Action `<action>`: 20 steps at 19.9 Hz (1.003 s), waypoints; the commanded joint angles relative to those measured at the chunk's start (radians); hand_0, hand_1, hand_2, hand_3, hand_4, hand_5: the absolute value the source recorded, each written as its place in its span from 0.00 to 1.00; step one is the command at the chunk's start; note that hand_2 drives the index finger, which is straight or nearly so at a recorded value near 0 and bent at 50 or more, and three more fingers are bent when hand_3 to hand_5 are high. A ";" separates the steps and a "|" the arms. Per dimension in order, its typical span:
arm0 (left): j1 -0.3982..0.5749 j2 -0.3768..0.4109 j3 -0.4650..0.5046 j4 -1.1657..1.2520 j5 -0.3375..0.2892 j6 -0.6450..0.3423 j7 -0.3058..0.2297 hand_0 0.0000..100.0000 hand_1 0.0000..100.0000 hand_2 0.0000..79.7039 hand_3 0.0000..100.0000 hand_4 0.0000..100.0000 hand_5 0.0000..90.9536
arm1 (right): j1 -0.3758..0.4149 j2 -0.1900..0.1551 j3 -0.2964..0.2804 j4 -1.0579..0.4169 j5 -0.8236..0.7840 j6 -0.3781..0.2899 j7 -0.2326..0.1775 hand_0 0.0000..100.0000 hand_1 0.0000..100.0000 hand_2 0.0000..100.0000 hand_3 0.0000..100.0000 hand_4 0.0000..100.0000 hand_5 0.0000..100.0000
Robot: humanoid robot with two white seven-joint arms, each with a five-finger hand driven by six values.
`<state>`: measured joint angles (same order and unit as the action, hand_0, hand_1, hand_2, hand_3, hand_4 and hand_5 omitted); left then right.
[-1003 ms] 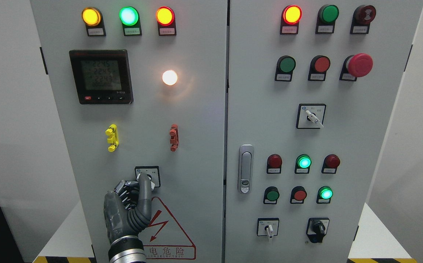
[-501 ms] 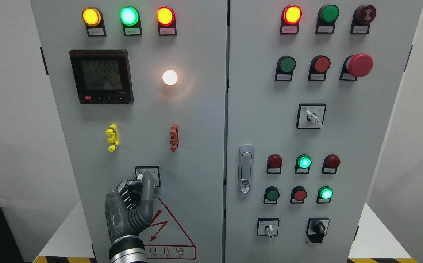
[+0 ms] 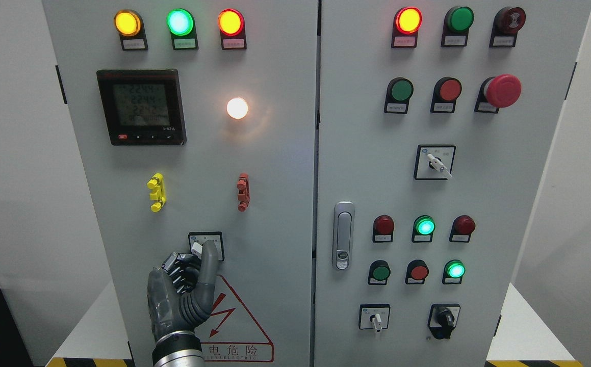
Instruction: Turn on light switch 1
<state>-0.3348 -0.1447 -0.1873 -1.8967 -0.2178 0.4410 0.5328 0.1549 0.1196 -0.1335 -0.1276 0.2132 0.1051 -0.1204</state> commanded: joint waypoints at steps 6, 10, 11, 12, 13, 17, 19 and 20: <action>0.115 0.016 -0.001 -0.047 0.002 -0.071 -0.017 0.13 0.36 0.83 0.95 0.92 0.92 | 0.000 0.000 0.000 0.000 0.000 -0.001 0.001 0.05 0.00 0.00 0.00 0.00 0.00; 0.225 0.031 0.011 -0.045 0.000 -0.241 -0.075 0.12 0.36 0.85 0.97 0.93 0.92 | 0.000 0.000 0.000 0.000 -0.001 -0.001 0.001 0.05 0.00 0.00 0.00 0.00 0.00; 0.265 0.036 0.017 -0.042 0.002 -0.296 -0.097 0.10 0.36 0.85 0.98 0.94 0.93 | 0.000 0.000 0.000 0.000 0.000 -0.001 0.001 0.05 0.00 0.00 0.00 0.00 0.00; 0.313 0.042 0.034 -0.039 0.003 -0.351 -0.121 0.09 0.36 0.85 0.98 0.94 0.93 | 0.000 0.000 0.000 0.000 0.000 -0.001 -0.001 0.05 0.00 0.00 0.00 0.00 0.00; 0.363 0.048 0.061 -0.033 0.006 -0.401 -0.146 0.08 0.36 0.85 0.98 0.94 0.93 | 0.000 0.000 0.000 0.000 0.000 -0.001 -0.001 0.05 0.00 0.00 0.00 0.00 0.00; 0.577 0.099 0.176 0.112 0.080 -0.657 -0.208 0.07 0.33 0.85 1.00 0.96 0.93 | 0.000 0.000 0.000 0.000 0.000 -0.001 0.001 0.05 0.00 0.00 0.00 0.00 0.00; 0.669 0.148 0.206 0.213 0.090 -0.778 -0.224 0.05 0.32 0.82 0.99 0.96 0.93 | 0.000 0.000 0.000 0.000 0.000 -0.001 -0.001 0.05 0.00 0.00 0.00 0.00 0.00; 0.707 0.166 0.206 0.270 0.095 -0.813 -0.229 0.04 0.32 0.80 0.97 0.96 0.92 | 0.000 0.000 0.000 -0.001 -0.001 -0.001 -0.001 0.05 0.00 0.00 0.00 0.00 0.00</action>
<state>0.1350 -0.0863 -0.1090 -1.8580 -0.1651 -0.2372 0.3288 0.1549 0.1197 -0.1335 -0.1276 0.2130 0.1051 -0.1205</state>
